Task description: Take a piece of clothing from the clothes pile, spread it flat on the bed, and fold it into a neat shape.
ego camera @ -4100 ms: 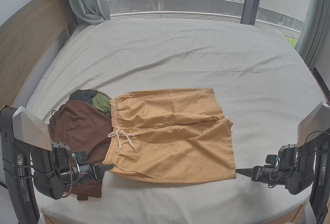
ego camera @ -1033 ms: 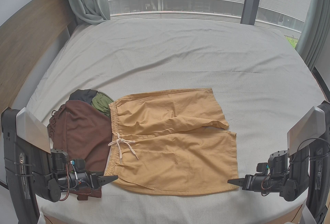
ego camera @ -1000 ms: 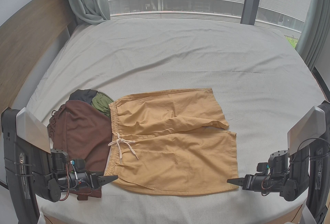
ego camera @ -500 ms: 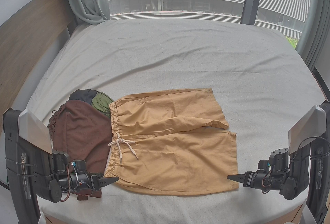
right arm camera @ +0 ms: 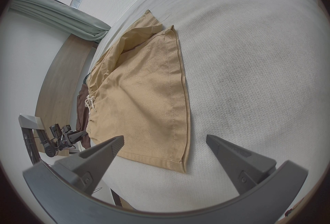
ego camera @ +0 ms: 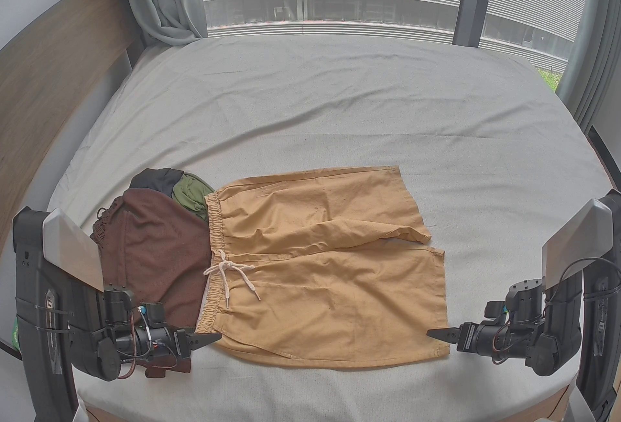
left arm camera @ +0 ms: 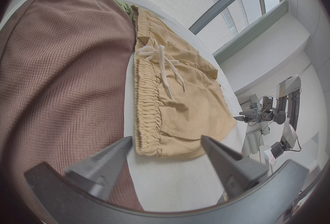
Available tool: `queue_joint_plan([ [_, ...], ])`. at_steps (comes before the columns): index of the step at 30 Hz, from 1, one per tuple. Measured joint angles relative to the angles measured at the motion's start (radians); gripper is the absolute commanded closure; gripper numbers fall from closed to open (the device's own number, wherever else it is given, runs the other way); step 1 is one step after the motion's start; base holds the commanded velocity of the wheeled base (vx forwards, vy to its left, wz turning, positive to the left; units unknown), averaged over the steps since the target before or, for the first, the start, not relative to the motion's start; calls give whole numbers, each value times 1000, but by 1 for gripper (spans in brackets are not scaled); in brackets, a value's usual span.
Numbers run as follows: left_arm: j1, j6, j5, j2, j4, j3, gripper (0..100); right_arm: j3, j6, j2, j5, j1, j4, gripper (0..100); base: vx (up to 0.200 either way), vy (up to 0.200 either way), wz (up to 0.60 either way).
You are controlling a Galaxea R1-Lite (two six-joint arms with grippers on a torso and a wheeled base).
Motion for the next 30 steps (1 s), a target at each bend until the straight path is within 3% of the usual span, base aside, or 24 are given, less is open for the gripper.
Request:
queue_joint_plan([
  [23,2,-1,0,20,0,-17,100,-41,1,32,0,17,-1,0,0,0,0],
  [24,1,-1,0,20,0,-17,100,-41,1,32,0,19,-1,100,0,0,0],
  [30,2,-1,0,20,0,-17,100,-30,1,36,0,32,1,100,0,0,0],
])
